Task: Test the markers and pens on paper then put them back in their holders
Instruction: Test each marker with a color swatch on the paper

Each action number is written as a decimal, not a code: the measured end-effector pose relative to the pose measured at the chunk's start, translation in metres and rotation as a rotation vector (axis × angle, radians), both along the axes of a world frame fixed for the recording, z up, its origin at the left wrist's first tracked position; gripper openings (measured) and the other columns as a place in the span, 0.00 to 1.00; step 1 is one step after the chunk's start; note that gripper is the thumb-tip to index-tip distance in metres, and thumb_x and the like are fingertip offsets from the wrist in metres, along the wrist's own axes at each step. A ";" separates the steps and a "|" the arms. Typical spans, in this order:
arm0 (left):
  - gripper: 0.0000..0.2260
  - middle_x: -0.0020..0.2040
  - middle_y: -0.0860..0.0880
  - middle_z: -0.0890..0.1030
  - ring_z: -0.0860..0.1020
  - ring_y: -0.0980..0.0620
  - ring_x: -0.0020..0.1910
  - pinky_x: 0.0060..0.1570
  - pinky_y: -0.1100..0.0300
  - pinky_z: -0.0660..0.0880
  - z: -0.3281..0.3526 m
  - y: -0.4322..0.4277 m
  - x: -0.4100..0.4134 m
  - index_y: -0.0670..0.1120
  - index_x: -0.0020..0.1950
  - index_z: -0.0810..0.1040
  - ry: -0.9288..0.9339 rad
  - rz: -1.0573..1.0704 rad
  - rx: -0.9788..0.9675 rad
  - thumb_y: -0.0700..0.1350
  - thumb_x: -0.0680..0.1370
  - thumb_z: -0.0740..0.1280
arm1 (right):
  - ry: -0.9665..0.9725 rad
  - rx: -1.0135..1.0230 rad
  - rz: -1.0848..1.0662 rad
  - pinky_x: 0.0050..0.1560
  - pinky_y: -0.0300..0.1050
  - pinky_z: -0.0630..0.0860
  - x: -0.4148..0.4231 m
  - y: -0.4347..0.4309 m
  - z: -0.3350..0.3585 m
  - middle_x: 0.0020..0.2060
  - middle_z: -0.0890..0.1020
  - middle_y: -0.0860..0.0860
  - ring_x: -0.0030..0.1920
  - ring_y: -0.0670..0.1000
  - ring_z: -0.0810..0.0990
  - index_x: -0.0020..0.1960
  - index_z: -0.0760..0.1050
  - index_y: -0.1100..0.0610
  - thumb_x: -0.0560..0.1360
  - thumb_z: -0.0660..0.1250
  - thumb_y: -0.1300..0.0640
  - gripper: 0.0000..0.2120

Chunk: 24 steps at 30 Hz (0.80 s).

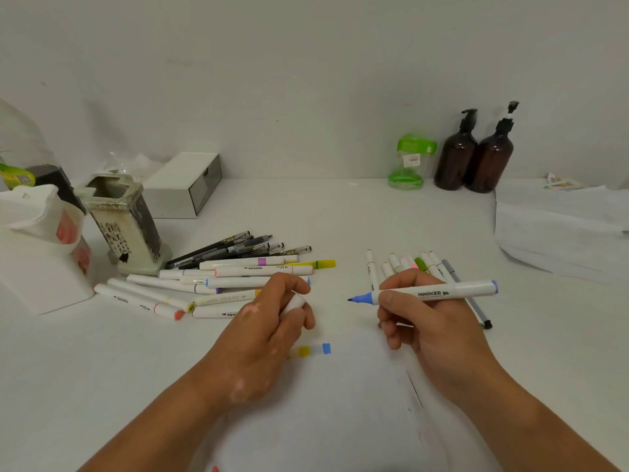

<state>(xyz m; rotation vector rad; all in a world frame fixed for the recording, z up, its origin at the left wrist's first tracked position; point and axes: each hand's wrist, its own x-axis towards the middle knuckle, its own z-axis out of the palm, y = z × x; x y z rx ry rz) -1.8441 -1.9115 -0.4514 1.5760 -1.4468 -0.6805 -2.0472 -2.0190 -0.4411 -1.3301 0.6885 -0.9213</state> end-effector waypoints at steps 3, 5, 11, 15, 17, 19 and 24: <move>0.08 0.52 0.57 0.84 0.76 0.55 0.34 0.39 0.63 0.77 0.000 -0.001 -0.003 0.54 0.59 0.69 -0.009 -0.020 0.005 0.42 0.83 0.61 | -0.052 0.040 0.045 0.29 0.43 0.75 -0.001 0.001 0.002 0.33 0.81 0.59 0.31 0.53 0.78 0.41 0.82 0.56 0.70 0.68 0.59 0.05; 0.05 0.53 0.57 0.85 0.79 0.53 0.34 0.40 0.63 0.78 0.000 -0.001 -0.003 0.53 0.55 0.71 0.015 -0.021 0.009 0.43 0.82 0.64 | -0.061 0.049 0.047 0.28 0.43 0.75 -0.002 0.002 0.004 0.33 0.81 0.60 0.30 0.53 0.78 0.39 0.82 0.55 0.70 0.68 0.59 0.05; 0.09 0.46 0.54 0.86 0.80 0.55 0.32 0.37 0.65 0.78 0.004 -0.001 -0.004 0.61 0.50 0.79 0.039 0.006 -0.026 0.59 0.72 0.68 | -0.025 0.009 0.098 0.29 0.41 0.75 -0.001 0.005 0.006 0.33 0.82 0.58 0.30 0.52 0.78 0.39 0.83 0.52 0.70 0.70 0.58 0.03; 0.10 0.40 0.51 0.84 0.80 0.53 0.35 0.41 0.56 0.80 0.002 0.000 -0.005 0.65 0.53 0.80 -0.034 0.012 -0.021 0.60 0.71 0.69 | 0.004 -0.015 0.125 0.30 0.41 0.75 -0.001 0.007 0.005 0.33 0.83 0.57 0.31 0.52 0.79 0.41 0.83 0.52 0.70 0.71 0.57 0.03; 0.10 0.36 0.53 0.82 0.79 0.54 0.34 0.39 0.59 0.79 0.003 0.000 -0.006 0.65 0.54 0.80 -0.073 0.017 -0.037 0.58 0.72 0.69 | 0.039 -0.039 0.145 0.31 0.41 0.76 0.000 0.009 0.004 0.34 0.84 0.57 0.31 0.52 0.80 0.42 0.84 0.52 0.70 0.71 0.57 0.03; 0.09 0.33 0.57 0.80 0.78 0.56 0.33 0.35 0.68 0.74 0.003 0.002 -0.008 0.64 0.53 0.82 -0.113 0.021 -0.055 0.58 0.73 0.69 | 0.077 -0.067 0.167 0.32 0.41 0.77 0.001 0.011 0.004 0.35 0.85 0.57 0.32 0.51 0.80 0.43 0.84 0.51 0.71 0.72 0.57 0.03; 0.08 0.33 0.61 0.81 0.81 0.58 0.35 0.36 0.72 0.71 0.006 0.005 -0.012 0.61 0.52 0.83 -0.141 0.029 -0.088 0.55 0.74 0.69 | 0.101 -0.069 0.161 0.33 0.40 0.77 0.002 0.012 0.002 0.36 0.85 0.57 0.32 0.50 0.81 0.44 0.85 0.51 0.71 0.73 0.55 0.03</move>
